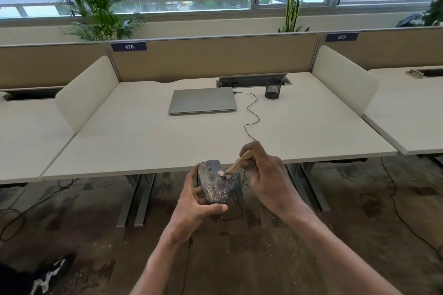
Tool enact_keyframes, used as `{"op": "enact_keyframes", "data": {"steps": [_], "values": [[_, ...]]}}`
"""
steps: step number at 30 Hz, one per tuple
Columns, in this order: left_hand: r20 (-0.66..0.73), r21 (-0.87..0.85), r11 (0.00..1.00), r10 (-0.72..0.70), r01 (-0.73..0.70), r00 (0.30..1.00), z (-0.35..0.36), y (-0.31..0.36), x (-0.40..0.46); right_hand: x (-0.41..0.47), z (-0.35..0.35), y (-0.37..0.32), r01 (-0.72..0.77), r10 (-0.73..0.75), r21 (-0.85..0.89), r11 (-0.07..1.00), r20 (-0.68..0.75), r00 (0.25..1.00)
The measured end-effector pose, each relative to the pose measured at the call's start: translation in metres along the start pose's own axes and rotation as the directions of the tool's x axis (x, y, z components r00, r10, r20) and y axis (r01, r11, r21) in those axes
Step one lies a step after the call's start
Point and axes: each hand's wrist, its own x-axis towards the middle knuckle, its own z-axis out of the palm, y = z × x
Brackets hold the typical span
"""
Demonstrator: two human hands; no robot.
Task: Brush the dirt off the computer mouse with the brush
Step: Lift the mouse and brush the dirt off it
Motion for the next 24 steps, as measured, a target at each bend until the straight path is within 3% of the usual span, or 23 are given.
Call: {"op": "enact_keyframes", "data": {"steps": [7,13,17,20,24], "values": [[0.005,0.036,0.999,-0.006,0.006,1.000,0.001,-0.002,-0.002,0.001,-0.002,0.009,-0.018,0.023,0.052,0.998,-0.093,0.995],[0.002,0.053,0.999,-0.005,0.004,1.000,0.001,-0.003,-0.005,-0.014,0.006,0.005,0.008,-0.008,0.009,1.000,-0.029,1.000],[0.004,0.032,0.999,0.005,-0.005,1.000,0.002,-0.004,-0.008,-0.009,0.002,0.004,0.027,-0.022,0.049,0.998,-0.085,0.996],[0.004,0.007,1.000,0.012,-0.012,1.000,0.003,-0.001,-0.007,0.002,0.004,0.008,-0.003,0.022,0.110,0.994,-0.171,0.985],[-0.012,-0.027,0.999,0.022,-0.023,1.000,0.003,0.003,-0.009,-0.008,0.008,0.016,-0.107,0.141,0.227,0.968,-0.138,0.980]]}}
